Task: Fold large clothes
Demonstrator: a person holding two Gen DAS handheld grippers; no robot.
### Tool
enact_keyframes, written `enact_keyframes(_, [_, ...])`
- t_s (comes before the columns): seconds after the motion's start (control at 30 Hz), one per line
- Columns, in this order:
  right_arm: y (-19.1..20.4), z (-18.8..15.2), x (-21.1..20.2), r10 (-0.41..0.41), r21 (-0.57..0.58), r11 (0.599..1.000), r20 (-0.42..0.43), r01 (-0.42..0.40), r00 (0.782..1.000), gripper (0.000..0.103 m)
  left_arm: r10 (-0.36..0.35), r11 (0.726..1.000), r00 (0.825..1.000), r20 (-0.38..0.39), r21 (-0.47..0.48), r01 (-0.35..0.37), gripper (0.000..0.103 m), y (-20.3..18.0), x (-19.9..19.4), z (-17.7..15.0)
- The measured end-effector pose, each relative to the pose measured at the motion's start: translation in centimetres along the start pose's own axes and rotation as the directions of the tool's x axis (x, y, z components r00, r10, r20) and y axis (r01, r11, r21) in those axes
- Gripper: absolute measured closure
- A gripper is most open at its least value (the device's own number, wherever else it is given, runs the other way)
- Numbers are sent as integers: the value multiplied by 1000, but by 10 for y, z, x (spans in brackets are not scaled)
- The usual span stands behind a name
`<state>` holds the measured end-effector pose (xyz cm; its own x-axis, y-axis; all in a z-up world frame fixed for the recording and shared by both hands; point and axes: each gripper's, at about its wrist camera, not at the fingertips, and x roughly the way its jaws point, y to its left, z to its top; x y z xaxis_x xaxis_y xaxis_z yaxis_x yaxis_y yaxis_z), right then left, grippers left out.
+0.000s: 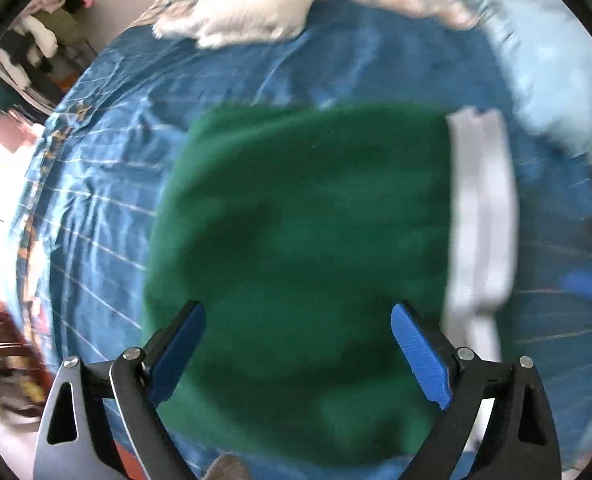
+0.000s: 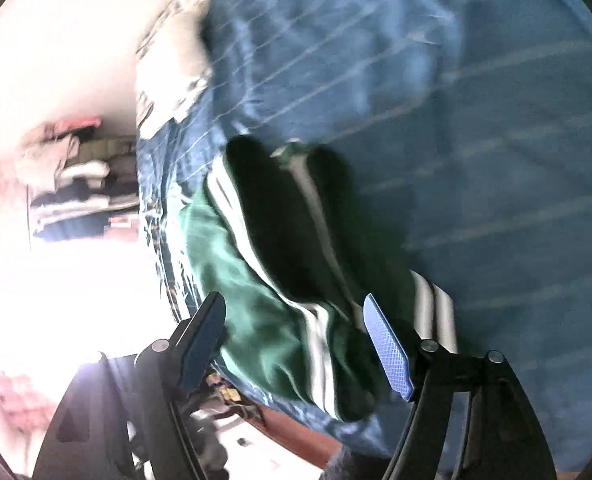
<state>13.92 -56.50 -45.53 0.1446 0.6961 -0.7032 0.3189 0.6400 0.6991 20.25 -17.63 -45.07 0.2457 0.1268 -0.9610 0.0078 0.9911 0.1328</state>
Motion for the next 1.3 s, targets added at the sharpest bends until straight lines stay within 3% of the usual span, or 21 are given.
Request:
enact_keyframes(0.03, [4, 3, 8, -2, -19, 1000, -2, 2, 1000, 30, 48, 999, 997, -53, 9, -48, 9, 1, 24, 2])
enact_keyframes(0.1, [12, 8, 22, -6, -42, 999, -2, 6, 1000, 30, 33, 999, 993, -113, -20, -36, 6, 6, 47, -2])
enact_keyframes(0.27, [9, 16, 62, -40, -34, 999, -32, 39, 999, 32, 42, 998, 989, -144, -45, -49, 0, 8, 63, 0])
enact_keyframes(0.37, [8, 19, 83, -65, -33, 997, -46, 64, 997, 53, 52, 997, 986, -158, -51, -60, 0, 5, 66, 1])
enact_keyframes(0.47, [12, 23, 94, -75, -36, 997, -56, 73, 996, 58, 49, 996, 985, -168, -59, -60, 0, 4, 72, 5])
enact_keyframes(0.53, [15, 25, 99, -79, -44, 996, -58, 77, 995, 67, 52, 996, 985, -166, -67, -64, 0, 2, 74, 6])
enact_keyframes(0.57, [16, 26, 102, -77, -45, 996, -62, 75, 995, 77, 56, 996, 985, -164, -64, -67, 0, 0, 74, 6])
enact_keyframes(0.67, [17, 27, 104, -82, -52, 996, -72, 78, 994, 79, 65, 996, 982, -177, -52, -75, 0, -5, 75, 10])
enact_keyframes(0.77, [19, 26, 101, -77, -66, 995, -63, 73, 995, 100, 51, 996, 980, -194, -55, -63, 0, -2, 76, 14])
enact_keyframes(0.93, [30, 20, 56, -20, -16, 1000, 38, 21, 999, 101, -110, 982, 986, -127, -165, 89, 0, 21, 34, 19])
enact_keyframes(1.0, [33, 21, 31, -17, -8, 1000, 94, 18, 995, 101, -111, 978, 990, -92, -190, 92, 0, 33, 10, 20])
enact_keyframes(1.07, [26, 27, 26, -113, -23, 993, 124, 117, 986, 101, -81, 977, 994, -74, -201, 65, 0, 45, -4, 18])
enact_keyframes(1.1, [19, 31, 31, -140, -11, 990, 117, 143, 983, 101, -66, 979, 995, -74, -198, 50, 0, 49, -6, 16])
enact_keyframes(1.17, [-7, 41, 60, -174, 52, 984, 21, 173, 985, 101, -23, 983, 996, -88, -185, 6, 0, 56, -7, 9])
enact_keyframes(1.23, [-20, 46, 77, -129, 102, 986, -64, 135, 990, 100, 16, 985, 994, -112, -171, -35, 0, 68, 1, 6])
enact_keyframes(1.3, [-17, 45, 70, -79, 112, 990, -87, 88, 993, 85, 48, 984, 990, -136, -164, -70, 0, 80, 6, 1])
